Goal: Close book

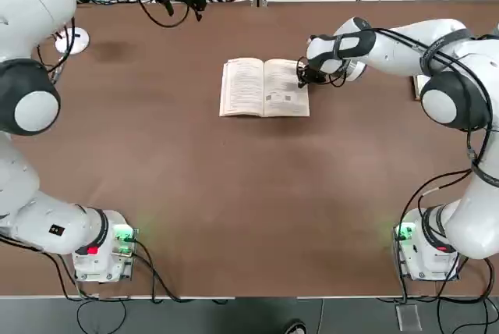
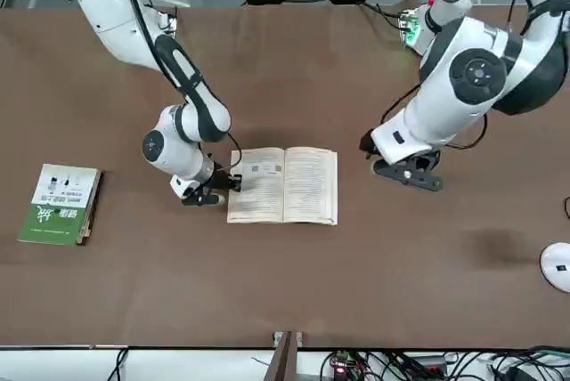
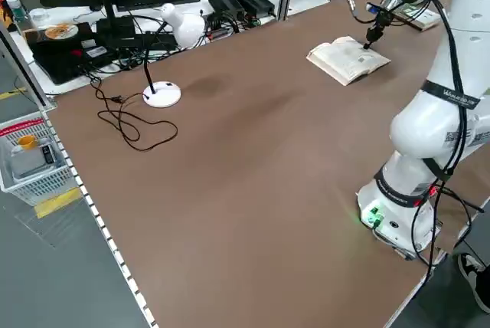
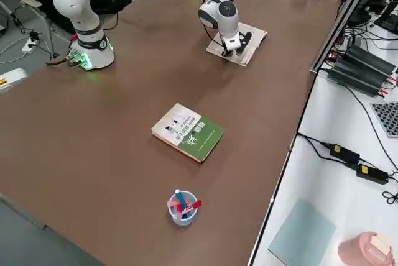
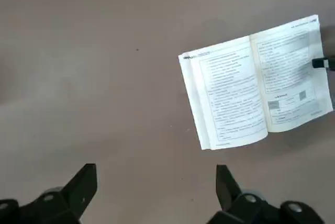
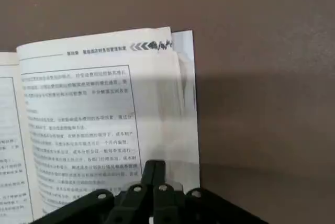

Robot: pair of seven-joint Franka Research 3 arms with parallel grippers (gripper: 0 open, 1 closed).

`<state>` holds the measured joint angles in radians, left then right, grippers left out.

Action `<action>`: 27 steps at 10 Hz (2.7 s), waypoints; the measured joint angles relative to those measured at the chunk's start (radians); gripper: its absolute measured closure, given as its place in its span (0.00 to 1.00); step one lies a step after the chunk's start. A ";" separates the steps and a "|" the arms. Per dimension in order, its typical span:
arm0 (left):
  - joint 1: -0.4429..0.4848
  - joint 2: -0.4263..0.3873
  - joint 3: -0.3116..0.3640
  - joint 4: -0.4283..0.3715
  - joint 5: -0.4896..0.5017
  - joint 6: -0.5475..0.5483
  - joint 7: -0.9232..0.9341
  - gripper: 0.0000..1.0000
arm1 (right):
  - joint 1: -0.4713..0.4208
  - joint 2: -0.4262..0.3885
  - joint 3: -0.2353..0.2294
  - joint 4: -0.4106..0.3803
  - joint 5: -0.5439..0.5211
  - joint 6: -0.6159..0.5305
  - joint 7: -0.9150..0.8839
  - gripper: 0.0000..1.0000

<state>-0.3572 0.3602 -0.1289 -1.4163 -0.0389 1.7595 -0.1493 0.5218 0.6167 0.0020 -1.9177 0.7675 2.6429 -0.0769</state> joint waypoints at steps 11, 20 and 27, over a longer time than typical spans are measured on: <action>-0.018 0.121 -0.056 -0.001 0.000 0.153 0.147 0.00 | 0.000 0.000 0.000 0.000 0.000 0.001 -0.001 0.99; -0.045 0.203 -0.063 0.000 0.000 0.251 0.272 0.00 | 0.000 0.000 0.000 0.000 0.000 0.001 -0.004 0.99; -0.086 0.270 -0.079 -0.001 0.000 0.345 0.280 0.00 | 0.000 0.001 0.000 0.000 0.000 0.004 -0.007 0.99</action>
<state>-0.4430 0.6306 -0.2083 -1.4169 -0.0389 2.1046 0.1309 0.5217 0.6172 0.0015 -1.9173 0.7676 2.6473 -0.0836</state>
